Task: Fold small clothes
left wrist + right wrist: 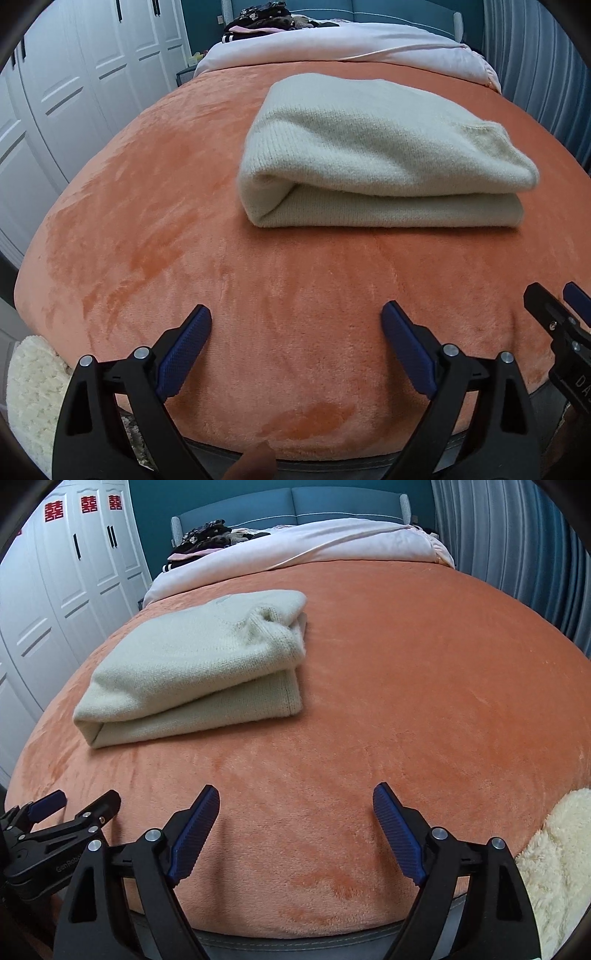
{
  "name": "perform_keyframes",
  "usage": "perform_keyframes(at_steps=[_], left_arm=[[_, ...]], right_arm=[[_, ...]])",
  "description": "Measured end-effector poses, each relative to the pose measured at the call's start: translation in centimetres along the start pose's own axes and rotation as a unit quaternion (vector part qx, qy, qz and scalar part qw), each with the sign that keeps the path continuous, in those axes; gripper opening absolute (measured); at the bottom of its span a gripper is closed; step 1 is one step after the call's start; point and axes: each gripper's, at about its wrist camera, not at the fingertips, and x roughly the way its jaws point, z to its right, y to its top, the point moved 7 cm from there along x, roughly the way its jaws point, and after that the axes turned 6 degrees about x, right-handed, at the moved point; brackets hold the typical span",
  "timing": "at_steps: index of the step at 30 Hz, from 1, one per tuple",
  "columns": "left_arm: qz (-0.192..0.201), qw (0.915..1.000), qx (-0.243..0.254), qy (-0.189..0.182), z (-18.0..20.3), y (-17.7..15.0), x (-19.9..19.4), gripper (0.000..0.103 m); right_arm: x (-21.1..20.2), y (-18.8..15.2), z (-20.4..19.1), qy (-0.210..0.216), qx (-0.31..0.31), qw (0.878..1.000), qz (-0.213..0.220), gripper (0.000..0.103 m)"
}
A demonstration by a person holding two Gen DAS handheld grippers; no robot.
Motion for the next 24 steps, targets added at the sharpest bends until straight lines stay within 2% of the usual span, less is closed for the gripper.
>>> perform_keyframes(at_steps=[9, 24], left_arm=[[0.014, 0.9998, -0.006, -0.009, -0.3, 0.1, 0.1, 0.091], [0.026, 0.9996, -0.004, -0.007, -0.2, 0.3, -0.2, 0.091]], right_arm=[[-0.1, -1.5, -2.1, -0.005, -0.017, 1.000, 0.005, 0.083], [0.0, -1.8, -1.6, -0.012, -0.004, 1.000, 0.004, 0.083]])
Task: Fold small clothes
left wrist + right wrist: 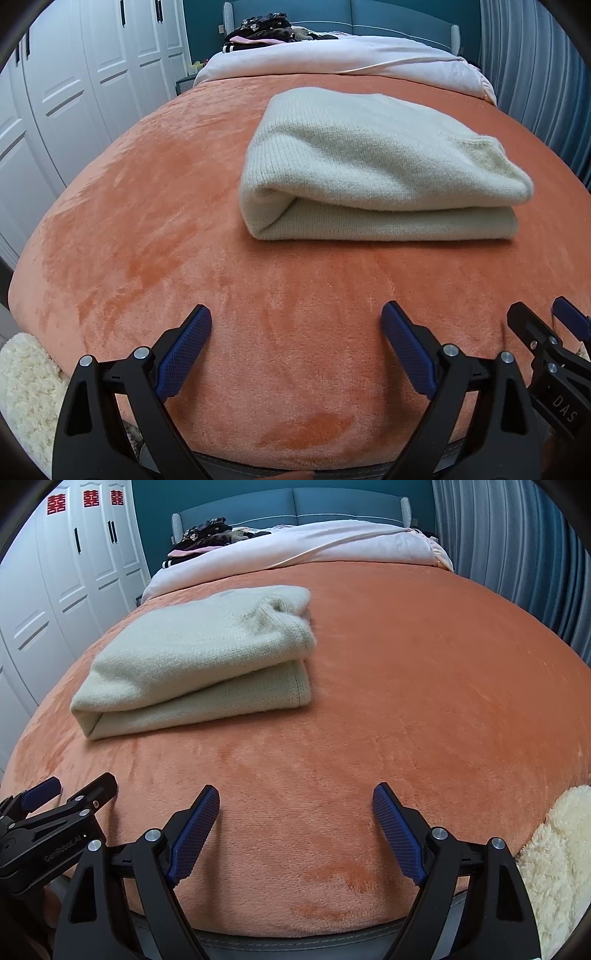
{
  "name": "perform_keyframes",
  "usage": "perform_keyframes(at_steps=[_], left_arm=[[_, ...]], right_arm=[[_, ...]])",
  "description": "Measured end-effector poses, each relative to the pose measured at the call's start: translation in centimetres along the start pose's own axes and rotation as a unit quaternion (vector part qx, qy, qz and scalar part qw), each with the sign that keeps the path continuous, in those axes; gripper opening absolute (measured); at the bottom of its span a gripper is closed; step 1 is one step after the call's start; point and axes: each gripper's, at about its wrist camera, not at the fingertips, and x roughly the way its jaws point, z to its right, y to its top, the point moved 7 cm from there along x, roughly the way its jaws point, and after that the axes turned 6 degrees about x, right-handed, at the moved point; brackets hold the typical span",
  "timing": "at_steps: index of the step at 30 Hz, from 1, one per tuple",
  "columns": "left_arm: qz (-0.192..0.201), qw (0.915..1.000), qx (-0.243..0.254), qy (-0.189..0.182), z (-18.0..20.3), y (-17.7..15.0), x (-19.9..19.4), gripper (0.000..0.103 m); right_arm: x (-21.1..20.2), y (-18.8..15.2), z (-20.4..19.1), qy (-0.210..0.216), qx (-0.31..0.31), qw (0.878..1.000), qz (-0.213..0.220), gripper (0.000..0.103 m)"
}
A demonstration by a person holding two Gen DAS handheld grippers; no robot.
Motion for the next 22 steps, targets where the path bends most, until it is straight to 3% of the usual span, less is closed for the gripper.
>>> perform_keyframes(at_steps=[10, 22], left_arm=[[0.002, 0.9998, -0.017, 0.002, -0.75, 0.02, 0.12, 0.091], [0.000, 1.0000, -0.004, 0.009, -0.03, -0.20, 0.36, 0.091]], right_arm=[[-0.02, 0.09, 0.29, 0.000, 0.004, 1.000, 0.000, 0.083], [0.22, -0.07, -0.14, -0.003, -0.004, 1.000, -0.005, 0.085]])
